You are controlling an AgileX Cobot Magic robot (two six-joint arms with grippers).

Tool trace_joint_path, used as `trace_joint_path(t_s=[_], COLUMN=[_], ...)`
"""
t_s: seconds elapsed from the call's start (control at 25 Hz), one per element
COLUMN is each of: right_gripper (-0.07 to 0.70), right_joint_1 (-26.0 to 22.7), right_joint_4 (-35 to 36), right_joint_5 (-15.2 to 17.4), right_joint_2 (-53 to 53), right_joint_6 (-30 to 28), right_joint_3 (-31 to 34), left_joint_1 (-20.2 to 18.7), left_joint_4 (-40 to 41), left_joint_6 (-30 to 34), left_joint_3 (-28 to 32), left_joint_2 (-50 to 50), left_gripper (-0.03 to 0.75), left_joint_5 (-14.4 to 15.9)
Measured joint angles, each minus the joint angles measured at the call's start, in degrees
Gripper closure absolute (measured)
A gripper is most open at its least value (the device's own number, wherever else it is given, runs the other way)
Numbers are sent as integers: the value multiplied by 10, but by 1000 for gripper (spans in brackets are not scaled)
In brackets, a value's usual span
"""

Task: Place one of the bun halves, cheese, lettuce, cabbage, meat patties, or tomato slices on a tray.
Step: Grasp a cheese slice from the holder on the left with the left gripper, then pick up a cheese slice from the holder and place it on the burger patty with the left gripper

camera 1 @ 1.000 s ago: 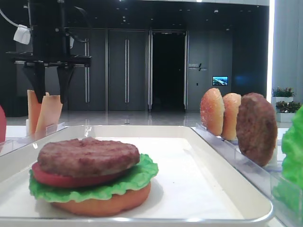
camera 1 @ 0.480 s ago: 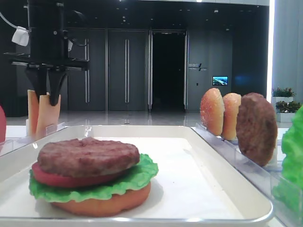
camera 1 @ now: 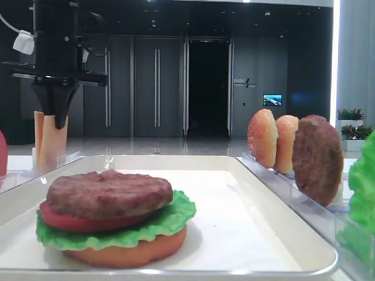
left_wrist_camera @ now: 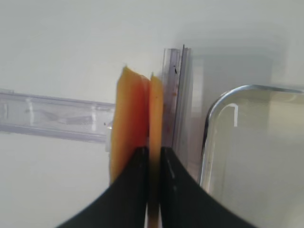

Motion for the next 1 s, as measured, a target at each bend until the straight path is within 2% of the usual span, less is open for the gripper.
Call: trace_joint_path(t_s=[0.32, 0.56, 1.0], right_gripper=[117, 117, 117], right_joint_1=[0, 0, 0], right_joint_4=[0, 0, 0], right_joint_5=[0, 0, 0], right_joint_2=[0, 0, 0], right_joint_6=[0, 0, 0], right_joint_3=[0, 0, 0], left_joint_1=[-4, -14, -37], left_joint_4=[-2, -6, -13], left_joint_6=[0, 0, 0], left_joint_3=[-59, -63, -63], left_joint_2=[1, 1, -30], left_gripper=[681, 681, 681], left_joint_5=[57, 89, 99])
